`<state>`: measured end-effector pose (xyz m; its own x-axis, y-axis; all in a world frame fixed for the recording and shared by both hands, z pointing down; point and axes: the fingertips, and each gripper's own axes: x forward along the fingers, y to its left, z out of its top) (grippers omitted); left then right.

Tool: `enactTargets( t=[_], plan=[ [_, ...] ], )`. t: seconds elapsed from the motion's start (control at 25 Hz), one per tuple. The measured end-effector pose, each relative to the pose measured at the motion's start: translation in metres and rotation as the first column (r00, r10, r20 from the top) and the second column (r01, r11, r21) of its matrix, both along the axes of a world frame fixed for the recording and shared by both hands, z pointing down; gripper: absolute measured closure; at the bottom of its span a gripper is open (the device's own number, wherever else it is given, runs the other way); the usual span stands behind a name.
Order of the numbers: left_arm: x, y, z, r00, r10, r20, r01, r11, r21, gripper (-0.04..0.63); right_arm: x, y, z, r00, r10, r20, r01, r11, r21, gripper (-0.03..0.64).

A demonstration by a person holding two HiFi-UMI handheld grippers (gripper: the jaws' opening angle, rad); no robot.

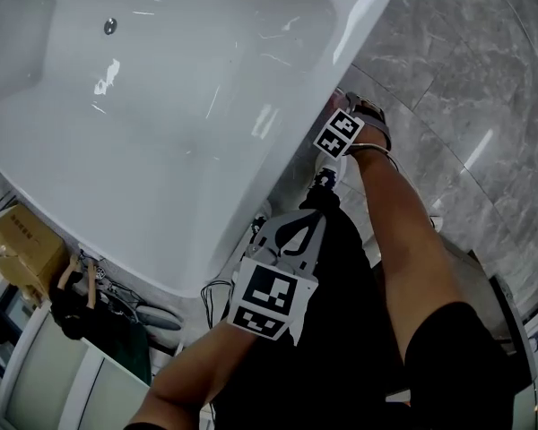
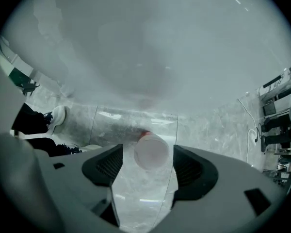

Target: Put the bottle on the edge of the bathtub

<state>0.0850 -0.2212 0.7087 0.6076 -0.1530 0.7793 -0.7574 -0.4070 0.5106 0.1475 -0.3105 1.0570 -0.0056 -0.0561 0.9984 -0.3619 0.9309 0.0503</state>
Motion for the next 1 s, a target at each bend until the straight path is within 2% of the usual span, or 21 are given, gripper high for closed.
enactTargets(
  t=[0.52, 0.68, 0.8, 1.0],
  plan=[
    [-0.029, 0.018, -0.11, 0.999, 0.022, 0.031, -0.025, 0.996, 0.088, 0.577, -0.009, 0.013, -0.159, 0.998, 0.041, 0.037, -0.044, 0.997, 0.066, 0.293],
    [-0.037, 0.024, -0.143, 0.997, 0.041, 0.058, -0.048, 0.991, 0.123, 0.577, -0.008, 0.023, -0.205, 0.988, 0.122, 0.093, -0.128, 0.99, 0.061, 0.293],
    [-0.047, 0.028, -0.163, 0.996, 0.044, 0.082, -0.056, 0.988, 0.145, 0.577, -0.007, 0.029, -0.239, 0.953, 0.257, 0.161, -0.266, 0.963, 0.039, 0.293],
    [-0.068, 0.036, -0.196, 0.99, 0.05, 0.13, -0.074, 0.978, 0.192, 0.577, -0.012, 0.032, -0.303, 0.856, 0.419, 0.303, -0.442, 0.897, 0.011, 0.293]
  ],
)
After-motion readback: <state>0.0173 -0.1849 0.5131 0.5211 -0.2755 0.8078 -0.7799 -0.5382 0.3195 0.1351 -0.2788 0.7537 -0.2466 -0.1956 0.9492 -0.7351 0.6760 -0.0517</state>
